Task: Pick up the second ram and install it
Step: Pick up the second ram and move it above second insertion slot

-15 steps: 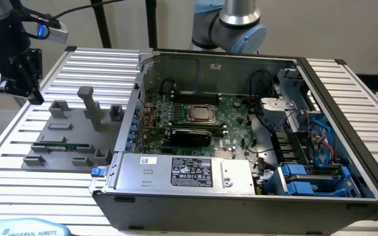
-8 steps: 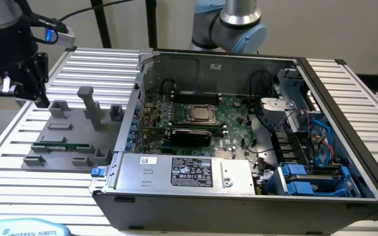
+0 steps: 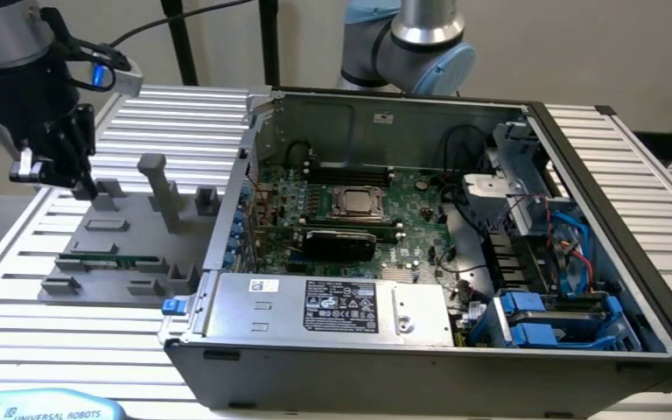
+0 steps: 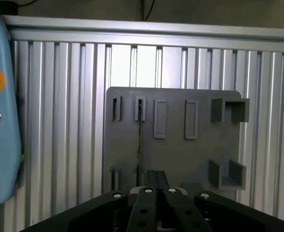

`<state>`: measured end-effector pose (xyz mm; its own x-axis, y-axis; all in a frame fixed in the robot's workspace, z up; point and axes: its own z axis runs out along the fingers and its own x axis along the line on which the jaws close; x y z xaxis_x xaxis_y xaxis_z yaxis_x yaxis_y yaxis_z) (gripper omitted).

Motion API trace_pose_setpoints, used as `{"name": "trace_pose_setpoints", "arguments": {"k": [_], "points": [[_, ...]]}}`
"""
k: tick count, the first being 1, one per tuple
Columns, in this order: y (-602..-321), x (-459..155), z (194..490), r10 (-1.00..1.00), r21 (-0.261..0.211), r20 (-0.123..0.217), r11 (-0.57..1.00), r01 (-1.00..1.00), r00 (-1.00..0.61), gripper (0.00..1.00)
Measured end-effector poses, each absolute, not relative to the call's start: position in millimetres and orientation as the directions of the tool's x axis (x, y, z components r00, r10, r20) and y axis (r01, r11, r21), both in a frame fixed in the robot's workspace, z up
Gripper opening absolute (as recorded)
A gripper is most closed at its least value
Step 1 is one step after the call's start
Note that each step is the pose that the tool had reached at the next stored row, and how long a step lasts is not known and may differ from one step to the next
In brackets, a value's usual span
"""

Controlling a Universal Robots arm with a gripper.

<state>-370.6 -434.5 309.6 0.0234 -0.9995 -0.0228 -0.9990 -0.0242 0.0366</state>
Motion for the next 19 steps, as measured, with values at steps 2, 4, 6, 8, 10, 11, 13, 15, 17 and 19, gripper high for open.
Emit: {"name": "trace_pose_setpoints", "arguments": {"k": [2, 4, 6, 8, 10, 11, 13, 15, 17, 19], "points": [[-435, -371, 306, -0.999, 0.036, -0.023, -0.025, -0.999, 0.024, 0.11], [-435, -371, 302, -0.999, 0.036, -0.023, -0.025, -0.999, 0.024, 0.12], [-436, -371, 299, -0.999, 0.036, -0.023, -0.025, -0.999, 0.024, 0.18], [-436, -371, 295, -0.999, 0.036, -0.023, -0.025, -0.999, 0.024, 0.30], [-437, -371, 291, -0.999, 0.036, -0.023, -0.025, -0.999, 0.024, 0.30], [-437, -371, 290, -0.999, 0.036, -0.023, -0.025, -0.999, 0.024, 0.36], [-437, -371, 286, -0.999, 0.036, -0.023, -0.025, -0.999, 0.025, 0.36], [-437, -371, 282, -0.999, 0.036, -0.023, -0.025, -0.999, 0.025, 0.36], [-438, -371, 279, -0.999, 0.037, -0.023, -0.026, -0.999, 0.025, 0.36], [-438, -370, 275, -0.999, 0.036, -0.023, -0.026, -0.999, 0.025, 0.36]]}}
